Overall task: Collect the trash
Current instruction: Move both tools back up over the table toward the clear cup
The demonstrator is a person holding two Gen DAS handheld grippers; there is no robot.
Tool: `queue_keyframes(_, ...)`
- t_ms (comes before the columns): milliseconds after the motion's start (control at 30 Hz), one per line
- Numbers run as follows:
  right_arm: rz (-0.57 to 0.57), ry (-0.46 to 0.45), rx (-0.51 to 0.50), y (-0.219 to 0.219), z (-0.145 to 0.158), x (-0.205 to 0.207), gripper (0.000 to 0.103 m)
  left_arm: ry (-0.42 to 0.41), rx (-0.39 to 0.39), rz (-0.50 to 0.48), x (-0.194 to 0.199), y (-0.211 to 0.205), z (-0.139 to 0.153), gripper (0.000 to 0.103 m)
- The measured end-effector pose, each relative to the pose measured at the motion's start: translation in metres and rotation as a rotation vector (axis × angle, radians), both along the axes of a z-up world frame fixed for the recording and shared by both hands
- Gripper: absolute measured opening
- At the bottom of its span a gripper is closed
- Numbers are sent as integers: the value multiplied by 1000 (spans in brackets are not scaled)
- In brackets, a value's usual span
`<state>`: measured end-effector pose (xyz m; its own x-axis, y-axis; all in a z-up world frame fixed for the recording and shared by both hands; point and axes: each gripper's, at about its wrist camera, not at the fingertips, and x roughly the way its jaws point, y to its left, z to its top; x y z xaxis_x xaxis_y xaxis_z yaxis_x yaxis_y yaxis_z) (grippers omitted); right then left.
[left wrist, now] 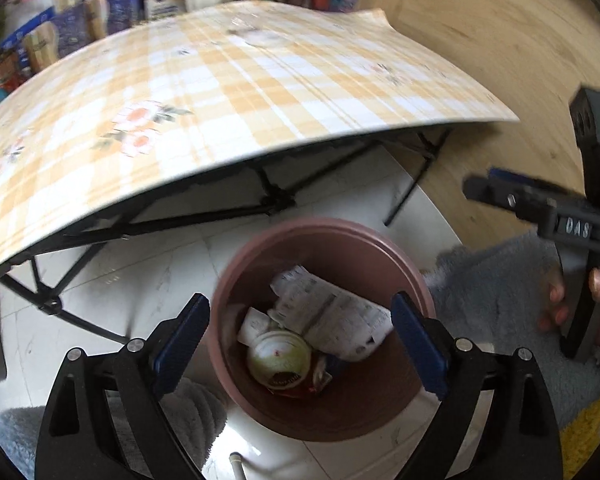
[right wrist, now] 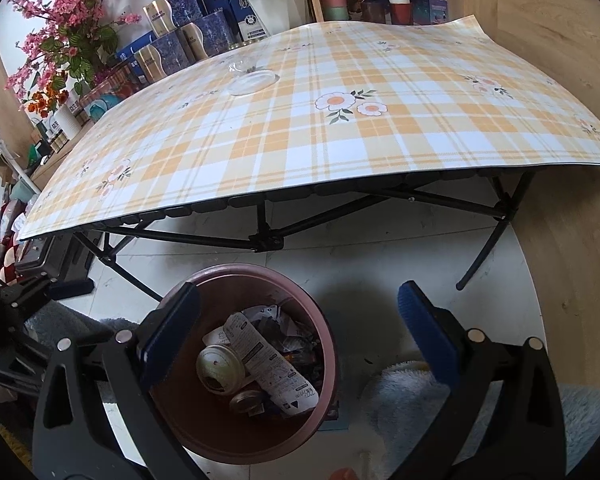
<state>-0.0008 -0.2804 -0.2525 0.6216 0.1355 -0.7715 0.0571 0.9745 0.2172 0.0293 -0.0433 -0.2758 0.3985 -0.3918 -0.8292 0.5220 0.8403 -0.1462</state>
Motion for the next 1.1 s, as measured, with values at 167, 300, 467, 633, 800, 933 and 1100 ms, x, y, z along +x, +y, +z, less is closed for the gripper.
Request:
queue_keyframes(167,0,6,-26,2,4,6,97,-60,-72,126,10,24,21,90)
queue_keyframes(300,3,6,-55,2,12,17,97,-162,-99,219,24,44,48,93)
queue_keyframes(467,56,-23,-86,3,32,34,97,-262,-126,291,47,62,85,95)
queue_keyframes(633,87,-42,-74,-3,49,60,97,-344,-139,345,66,79,114,96)
queue_keyframes(800,111,-28,-37,-10,58,92,97,-387,-127,384,85,95,127,96)
queue_keyframes(933,105,-12,-62,-10,59,118,97,-400,-115,405,97,105,130,96)
queue_keyframes(1100,109,-2,-71,-9,54,152,97,-395,-96,429,114,112,126,96)
